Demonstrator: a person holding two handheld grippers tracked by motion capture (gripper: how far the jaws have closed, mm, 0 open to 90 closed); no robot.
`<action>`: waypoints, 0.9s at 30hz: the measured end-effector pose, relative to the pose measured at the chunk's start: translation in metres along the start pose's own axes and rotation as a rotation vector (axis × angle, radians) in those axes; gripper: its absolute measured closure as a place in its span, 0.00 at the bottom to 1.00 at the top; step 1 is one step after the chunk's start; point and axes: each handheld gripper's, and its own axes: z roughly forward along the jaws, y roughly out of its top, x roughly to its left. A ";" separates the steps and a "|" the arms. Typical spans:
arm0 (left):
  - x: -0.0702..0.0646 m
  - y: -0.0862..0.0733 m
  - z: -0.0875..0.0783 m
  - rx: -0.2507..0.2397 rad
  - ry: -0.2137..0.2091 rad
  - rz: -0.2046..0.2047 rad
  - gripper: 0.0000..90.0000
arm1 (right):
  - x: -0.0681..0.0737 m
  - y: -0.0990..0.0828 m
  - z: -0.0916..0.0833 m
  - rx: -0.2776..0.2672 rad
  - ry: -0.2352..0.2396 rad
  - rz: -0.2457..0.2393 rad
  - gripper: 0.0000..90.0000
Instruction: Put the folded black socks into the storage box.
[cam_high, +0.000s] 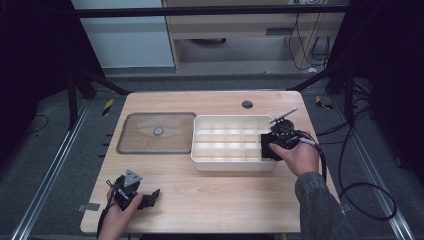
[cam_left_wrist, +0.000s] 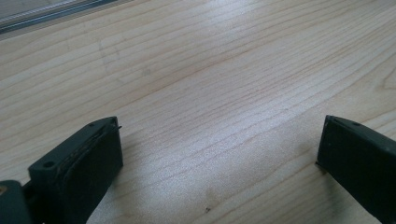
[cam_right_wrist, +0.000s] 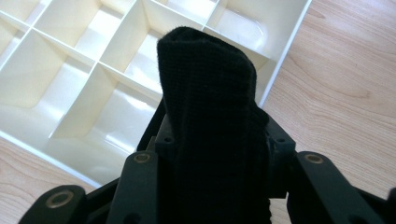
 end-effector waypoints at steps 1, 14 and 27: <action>0.000 0.000 0.000 0.000 0.000 0.000 0.00 | 0.000 0.000 0.000 0.001 -0.001 0.000 0.66; 0.000 0.000 0.000 -0.003 -0.001 -0.002 0.00 | 0.001 0.001 0.003 0.010 -0.014 -0.014 0.67; -0.001 0.000 0.000 -0.003 -0.002 -0.003 0.00 | 0.009 0.000 0.009 0.032 -0.012 -0.047 0.67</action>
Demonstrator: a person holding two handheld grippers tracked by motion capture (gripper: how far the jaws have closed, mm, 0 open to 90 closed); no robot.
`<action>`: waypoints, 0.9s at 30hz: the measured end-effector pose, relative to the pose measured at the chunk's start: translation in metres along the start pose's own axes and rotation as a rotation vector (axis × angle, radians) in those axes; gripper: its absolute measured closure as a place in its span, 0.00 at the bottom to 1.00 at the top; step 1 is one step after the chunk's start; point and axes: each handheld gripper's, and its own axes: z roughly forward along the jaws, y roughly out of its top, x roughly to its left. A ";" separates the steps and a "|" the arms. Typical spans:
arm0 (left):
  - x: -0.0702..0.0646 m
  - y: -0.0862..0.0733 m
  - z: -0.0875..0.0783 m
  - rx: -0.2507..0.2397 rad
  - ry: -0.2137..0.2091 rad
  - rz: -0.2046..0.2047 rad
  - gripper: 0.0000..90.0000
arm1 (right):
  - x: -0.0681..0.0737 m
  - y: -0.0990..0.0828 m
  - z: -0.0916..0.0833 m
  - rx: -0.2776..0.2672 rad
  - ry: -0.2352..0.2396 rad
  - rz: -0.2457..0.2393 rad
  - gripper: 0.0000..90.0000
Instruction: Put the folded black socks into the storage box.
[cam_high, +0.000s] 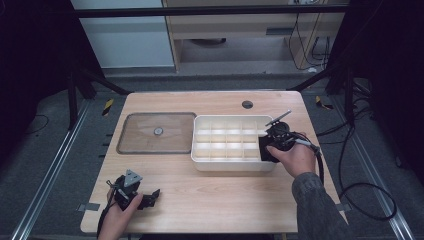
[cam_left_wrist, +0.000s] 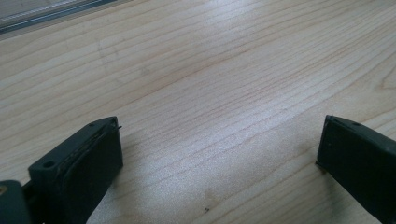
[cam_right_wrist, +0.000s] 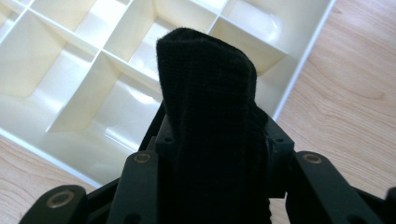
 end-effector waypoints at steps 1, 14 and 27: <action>0.000 0.000 0.000 0.000 0.000 0.000 0.00 | 0.001 0.000 0.001 0.003 0.000 0.000 0.67; 0.000 0.000 0.000 0.004 -0.003 0.007 0.00 | 0.008 -0.002 0.013 0.037 0.001 -0.011 0.67; -0.002 0.000 0.001 -0.003 -0.006 0.004 0.00 | 0.008 -0.003 0.015 0.037 0.003 -0.004 0.65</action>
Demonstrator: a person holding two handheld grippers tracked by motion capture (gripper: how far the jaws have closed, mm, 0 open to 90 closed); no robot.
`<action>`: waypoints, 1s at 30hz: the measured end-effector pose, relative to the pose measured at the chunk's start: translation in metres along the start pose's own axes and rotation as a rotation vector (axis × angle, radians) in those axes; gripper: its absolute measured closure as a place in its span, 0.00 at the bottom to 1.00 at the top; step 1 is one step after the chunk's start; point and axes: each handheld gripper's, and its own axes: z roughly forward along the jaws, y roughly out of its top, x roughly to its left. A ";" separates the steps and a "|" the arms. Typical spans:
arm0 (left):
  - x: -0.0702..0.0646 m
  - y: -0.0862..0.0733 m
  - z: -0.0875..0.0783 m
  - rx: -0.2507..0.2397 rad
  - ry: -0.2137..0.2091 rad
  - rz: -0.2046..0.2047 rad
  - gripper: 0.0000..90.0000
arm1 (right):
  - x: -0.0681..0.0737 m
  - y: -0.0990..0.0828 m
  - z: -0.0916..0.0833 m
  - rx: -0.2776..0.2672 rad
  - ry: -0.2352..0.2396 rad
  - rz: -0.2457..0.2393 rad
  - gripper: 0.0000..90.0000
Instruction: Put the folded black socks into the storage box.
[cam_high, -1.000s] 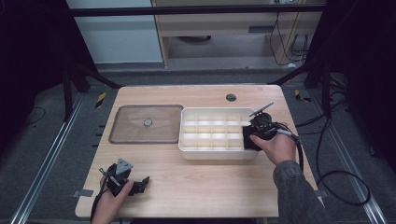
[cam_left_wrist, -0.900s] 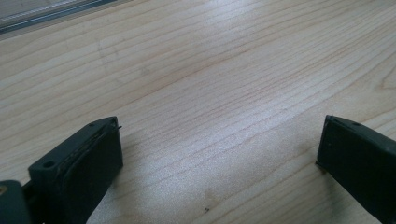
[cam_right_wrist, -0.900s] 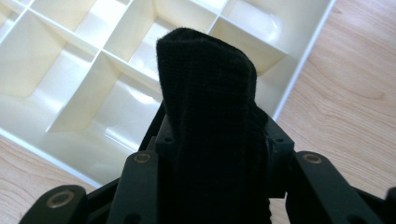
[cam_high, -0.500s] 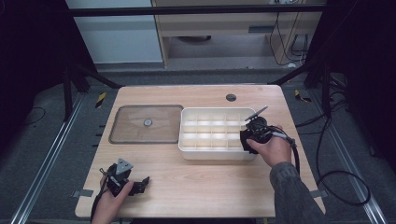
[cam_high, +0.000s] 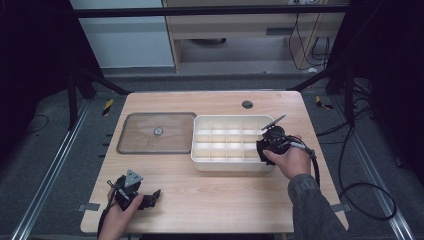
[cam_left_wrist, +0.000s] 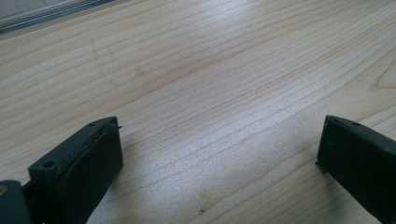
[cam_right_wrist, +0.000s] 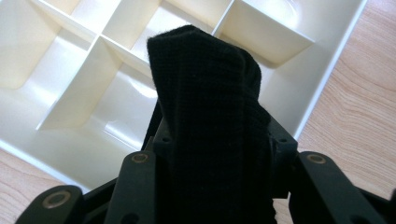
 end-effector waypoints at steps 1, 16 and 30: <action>0.000 0.000 0.000 0.000 0.000 0.000 0.00 | 0.000 0.000 0.000 0.000 0.001 0.001 0.65; 0.000 0.000 0.000 0.005 -0.003 0.007 0.00 | 0.002 0.001 -0.026 -0.046 0.032 0.031 0.42; 0.000 0.000 -0.001 0.006 -0.003 0.011 0.00 | -0.002 -0.001 -0.058 -0.107 0.078 0.011 0.36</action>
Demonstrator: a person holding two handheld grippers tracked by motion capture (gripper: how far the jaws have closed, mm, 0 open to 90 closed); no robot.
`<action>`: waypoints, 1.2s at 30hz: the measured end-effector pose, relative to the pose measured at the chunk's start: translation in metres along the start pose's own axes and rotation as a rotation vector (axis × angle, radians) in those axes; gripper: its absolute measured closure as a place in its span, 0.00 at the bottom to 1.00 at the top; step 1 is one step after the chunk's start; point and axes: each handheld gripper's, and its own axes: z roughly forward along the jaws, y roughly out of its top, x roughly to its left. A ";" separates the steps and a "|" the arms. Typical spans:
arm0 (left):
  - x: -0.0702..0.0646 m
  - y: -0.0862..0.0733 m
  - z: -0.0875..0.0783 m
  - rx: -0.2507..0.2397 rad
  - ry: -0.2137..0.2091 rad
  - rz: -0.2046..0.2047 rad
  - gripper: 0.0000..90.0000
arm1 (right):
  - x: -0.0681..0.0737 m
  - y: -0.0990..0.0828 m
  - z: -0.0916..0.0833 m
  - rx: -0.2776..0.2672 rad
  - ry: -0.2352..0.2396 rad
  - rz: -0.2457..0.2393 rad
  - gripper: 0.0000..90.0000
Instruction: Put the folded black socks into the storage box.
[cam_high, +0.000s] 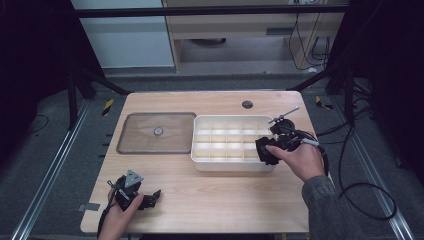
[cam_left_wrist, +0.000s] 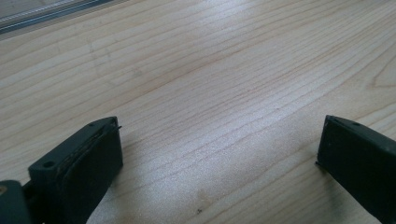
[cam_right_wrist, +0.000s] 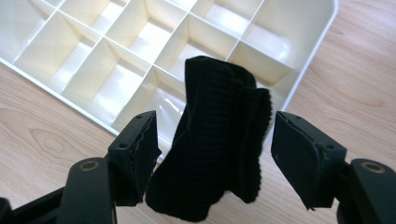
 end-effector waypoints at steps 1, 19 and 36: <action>0.000 0.000 0.000 0.000 0.000 0.000 0.00 | -0.001 0.000 -0.002 -0.001 -0.001 0.007 0.36; -0.002 -0.001 0.000 -0.010 -0.002 -0.010 0.00 | 0.000 0.008 -0.038 -0.082 -0.014 -0.040 1.00; -0.002 -0.001 0.000 -0.010 -0.002 -0.010 0.00 | 0.018 0.025 -0.003 -0.020 0.002 -0.070 1.00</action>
